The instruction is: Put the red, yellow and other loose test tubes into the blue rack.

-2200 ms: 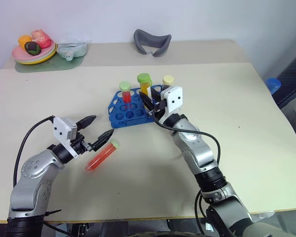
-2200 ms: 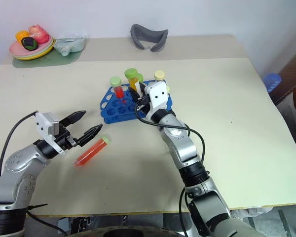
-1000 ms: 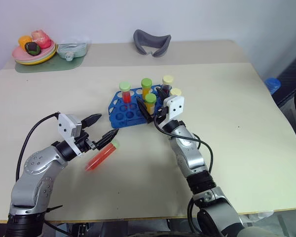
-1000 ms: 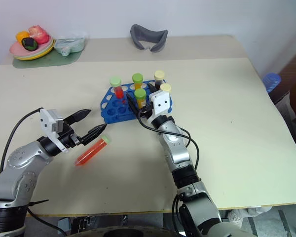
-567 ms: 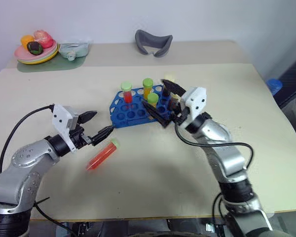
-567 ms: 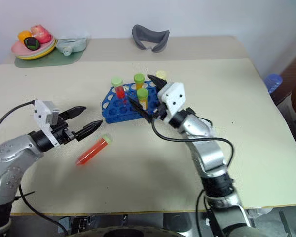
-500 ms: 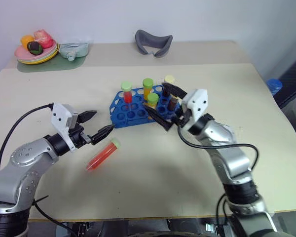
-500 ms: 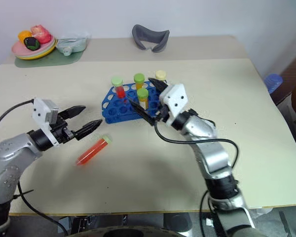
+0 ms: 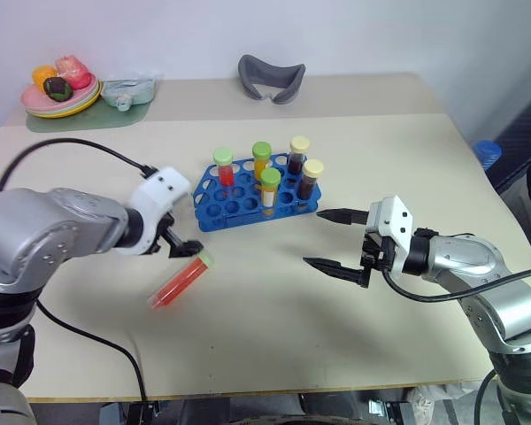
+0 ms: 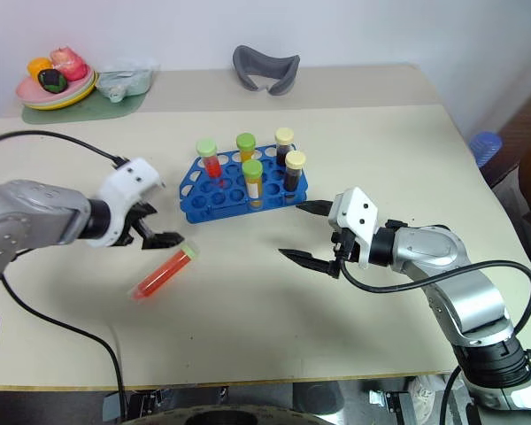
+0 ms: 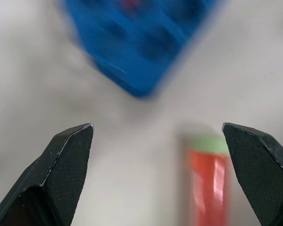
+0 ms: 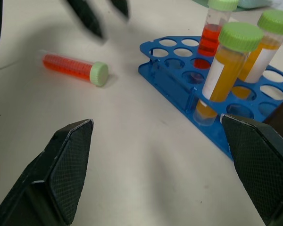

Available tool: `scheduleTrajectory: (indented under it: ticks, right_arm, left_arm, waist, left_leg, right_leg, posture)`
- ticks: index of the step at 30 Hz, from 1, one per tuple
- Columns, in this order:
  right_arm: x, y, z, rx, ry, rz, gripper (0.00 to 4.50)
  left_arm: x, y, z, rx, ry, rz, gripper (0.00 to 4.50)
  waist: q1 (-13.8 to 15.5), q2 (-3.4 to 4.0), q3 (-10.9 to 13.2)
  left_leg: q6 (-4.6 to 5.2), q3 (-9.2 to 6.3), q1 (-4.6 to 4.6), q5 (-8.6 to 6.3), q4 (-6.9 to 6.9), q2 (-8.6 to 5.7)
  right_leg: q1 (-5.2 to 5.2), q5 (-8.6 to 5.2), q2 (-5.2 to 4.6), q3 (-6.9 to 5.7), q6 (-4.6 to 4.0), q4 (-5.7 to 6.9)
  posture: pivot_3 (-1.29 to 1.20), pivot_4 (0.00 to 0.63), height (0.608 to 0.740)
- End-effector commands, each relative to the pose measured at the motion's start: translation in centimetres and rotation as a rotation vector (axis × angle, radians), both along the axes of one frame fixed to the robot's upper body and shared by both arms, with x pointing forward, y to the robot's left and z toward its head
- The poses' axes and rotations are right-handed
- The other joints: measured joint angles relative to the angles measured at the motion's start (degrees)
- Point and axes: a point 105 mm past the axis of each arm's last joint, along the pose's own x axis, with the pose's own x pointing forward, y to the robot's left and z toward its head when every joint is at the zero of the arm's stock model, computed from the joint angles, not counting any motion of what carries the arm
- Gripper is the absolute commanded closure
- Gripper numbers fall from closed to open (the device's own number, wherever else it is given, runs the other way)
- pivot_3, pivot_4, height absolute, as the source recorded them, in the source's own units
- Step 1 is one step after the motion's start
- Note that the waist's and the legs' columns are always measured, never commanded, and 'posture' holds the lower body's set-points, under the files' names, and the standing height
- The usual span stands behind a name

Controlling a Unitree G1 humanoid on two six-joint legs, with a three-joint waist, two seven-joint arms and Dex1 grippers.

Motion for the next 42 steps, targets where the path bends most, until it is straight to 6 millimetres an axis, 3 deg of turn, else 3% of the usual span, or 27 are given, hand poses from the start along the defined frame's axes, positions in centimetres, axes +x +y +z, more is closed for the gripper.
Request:
scheduleTrajectory:
  ticks: [1,18,26,35,38,41,42]
  right_arm:
    - [-0.9,1.3,0.8,0.024,-0.037,0.046,0.08]
    - [-3.5,2.3,-0.7,-0.03,0.047,0.125,0.08]
    - [-3.4,2.4,-0.9,-0.037,0.048,0.135,0.08]
    - [-3.6,2.8,-1.1,-0.039,0.046,0.148,0.08]
    - [-3.7,2.9,-1.2,-0.036,0.047,0.149,0.0]
    - [-3.7,2.9,-1.2,-0.036,0.048,0.148,0.0]
    - [-3.7,2.9,-1.2,-0.036,0.048,0.147,0.0]
  left_arm:
    - [-0.7,-1.1,-0.7,0.046,0.014,-0.061,0.0]
    - [-2.1,-0.3,-4.0,0.163,0.152,-0.065,0.0]
    - [-2.5,0.9,-5.0,0.209,0.18,-0.024,0.0]
    - [-2.6,1.0,-5.7,0.205,0.199,-0.011,0.0]
    - [-2.5,1.0,-5.7,0.206,0.197,-0.006,0.85]
    - [-2.3,1.1,-5.6,0.209,0.191,0.002,2.26]
    - [-2.2,1.1,-5.6,0.21,0.189,0.005,2.26]
  waist:
    - [0.2,0.0,0.0]
    - [0.5,-0.12,0.1]
    - [0.7,-0.15,0.1]
    - [0.9,-0.14,0.1]
    - [1.0,-0.14,0.1]
    - [1.2,-0.14,0.1]
    - [1.3,-0.14,0.1]
  left_leg:
    - [0.0,0.0,0.0,0.0,0.03,-0.01]
    - [-0.01,0.02,0.0,0.0,0.09,-0.03]
    - [-0.01,0.02,0.0,0.0,0.09,-0.03]
    - [-0.01,0.02,0.06,0.0,0.09,-0.03]
    - [0.0,0.02,0.06,0.0,0.09,-0.03]
    - [0.0,0.03,0.06,0.0,0.09,-0.03]
    - [0.0,0.03,0.06,0.0,0.09,-0.03]
  right_leg:
    - [0.02,0.0,-0.02,0.0,0.0,0.0]
    - [0.06,0.0,-0.04,0.0,0.0,0.0]
    - [0.05,0.0,-0.04,0.0,0.0,0.0]
    - [0.11,0.0,-0.04,0.0,0.0,0.01]
    - [0.11,0.0,-0.04,0.0,0.0,0.01]
    - [0.11,0.0,-0.04,0.0,0.0,0.01]
    - [0.11,0.0,-0.04,0.0,0.0,0.01]
  posture:
    - [0.0,0.15,0.74]
    - [0.0,0.15,0.74]
    - [0.0,0.15,0.74]
    - [0.0,0.15,0.74]
    - [0.0,0.15,0.74]
    - [0.0,0.15,0.74]
    - [0.0,0.15,0.74]
